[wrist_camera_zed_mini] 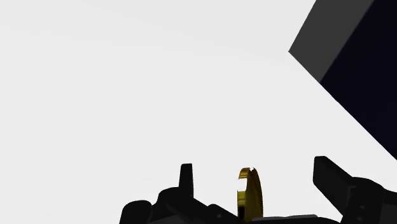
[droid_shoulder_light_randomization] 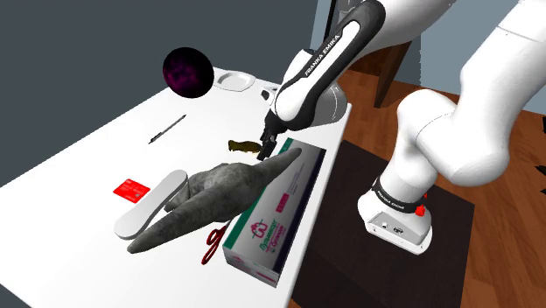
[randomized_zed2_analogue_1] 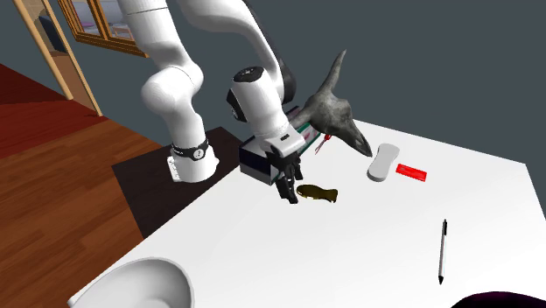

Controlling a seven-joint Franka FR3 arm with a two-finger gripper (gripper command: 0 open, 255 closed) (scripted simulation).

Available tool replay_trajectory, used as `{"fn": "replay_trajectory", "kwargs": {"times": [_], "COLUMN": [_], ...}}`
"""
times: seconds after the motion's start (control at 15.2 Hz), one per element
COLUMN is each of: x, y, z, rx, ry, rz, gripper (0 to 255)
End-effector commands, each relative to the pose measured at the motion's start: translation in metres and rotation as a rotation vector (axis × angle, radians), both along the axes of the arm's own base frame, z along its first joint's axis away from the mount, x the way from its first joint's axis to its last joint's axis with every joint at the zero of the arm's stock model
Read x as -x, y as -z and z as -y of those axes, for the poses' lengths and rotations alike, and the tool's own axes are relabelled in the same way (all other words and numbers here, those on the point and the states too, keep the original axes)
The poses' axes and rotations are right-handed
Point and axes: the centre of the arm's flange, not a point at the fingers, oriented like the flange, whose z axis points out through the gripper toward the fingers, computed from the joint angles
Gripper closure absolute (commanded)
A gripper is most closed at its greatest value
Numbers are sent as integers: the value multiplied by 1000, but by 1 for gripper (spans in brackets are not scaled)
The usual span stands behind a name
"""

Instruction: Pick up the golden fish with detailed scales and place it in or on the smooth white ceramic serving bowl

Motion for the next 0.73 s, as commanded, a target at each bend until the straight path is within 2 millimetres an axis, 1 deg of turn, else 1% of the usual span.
{"fn": "replay_trajectory", "kwargs": {"times": [0.0,0.4,0.46,0.66], "x": [-1,-1,-1,-1], "y": [5,5,5,5], "z": [0,0,0,0], "rx": [3,3,3,3], "ry": [2,2,2,2], "rz": [1,1,1,1], "gripper": [0,0,255,255]}}
